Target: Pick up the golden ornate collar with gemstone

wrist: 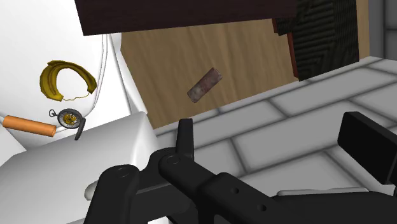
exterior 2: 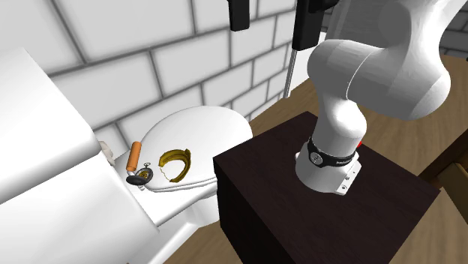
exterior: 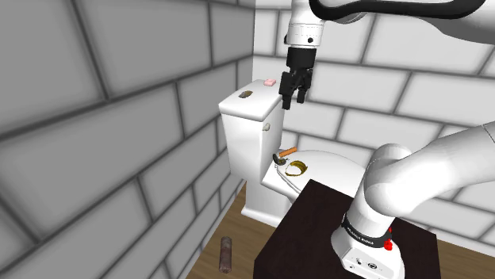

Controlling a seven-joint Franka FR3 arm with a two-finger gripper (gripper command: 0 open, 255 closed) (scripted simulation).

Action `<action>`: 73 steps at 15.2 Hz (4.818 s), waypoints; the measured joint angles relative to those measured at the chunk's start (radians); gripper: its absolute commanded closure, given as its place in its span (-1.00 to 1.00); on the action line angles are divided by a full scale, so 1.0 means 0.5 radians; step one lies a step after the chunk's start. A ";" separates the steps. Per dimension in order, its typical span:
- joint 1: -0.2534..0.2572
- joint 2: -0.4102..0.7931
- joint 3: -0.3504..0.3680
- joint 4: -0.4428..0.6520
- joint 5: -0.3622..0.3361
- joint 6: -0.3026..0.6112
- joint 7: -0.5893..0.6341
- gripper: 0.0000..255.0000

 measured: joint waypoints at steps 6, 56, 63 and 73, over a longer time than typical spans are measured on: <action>-0.077 -0.004 -0.126 -0.185 -0.047 0.201 -0.057 -1.00; -0.828 2.680 -0.995 0.053 1.968 1.901 -2.192 1.00; -0.832 2.688 -0.989 0.057 1.978 1.904 -2.199 1.00; -0.756 2.521 -1.093 -0.011 1.819 1.855 -2.075 1.00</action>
